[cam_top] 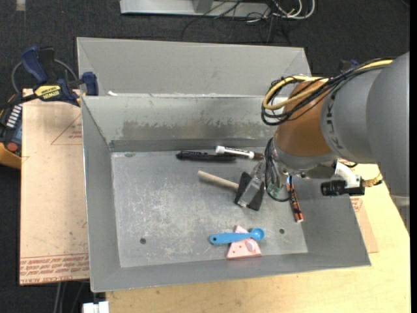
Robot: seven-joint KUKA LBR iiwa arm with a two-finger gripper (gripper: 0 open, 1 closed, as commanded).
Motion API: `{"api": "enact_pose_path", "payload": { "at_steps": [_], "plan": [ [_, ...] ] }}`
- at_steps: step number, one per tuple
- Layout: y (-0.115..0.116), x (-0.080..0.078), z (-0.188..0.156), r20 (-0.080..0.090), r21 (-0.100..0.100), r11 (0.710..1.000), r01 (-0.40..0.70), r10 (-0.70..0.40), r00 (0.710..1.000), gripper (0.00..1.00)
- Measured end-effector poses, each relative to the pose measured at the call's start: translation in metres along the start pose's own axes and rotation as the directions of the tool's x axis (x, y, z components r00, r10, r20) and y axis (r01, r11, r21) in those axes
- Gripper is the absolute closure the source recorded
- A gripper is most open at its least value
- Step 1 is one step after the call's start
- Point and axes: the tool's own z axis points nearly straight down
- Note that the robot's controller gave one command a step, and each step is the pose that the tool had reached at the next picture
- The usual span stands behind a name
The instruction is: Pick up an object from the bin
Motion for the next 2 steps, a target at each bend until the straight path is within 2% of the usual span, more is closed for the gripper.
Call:
{"api": "enact_pose_path", "payload": {
  "at_steps": [2],
  "plan": [
    [0.0005,0.0001,-0.0221,0.0,-0.001,1.0,0.001,-0.001,1.0,1.0]
  ]
}}
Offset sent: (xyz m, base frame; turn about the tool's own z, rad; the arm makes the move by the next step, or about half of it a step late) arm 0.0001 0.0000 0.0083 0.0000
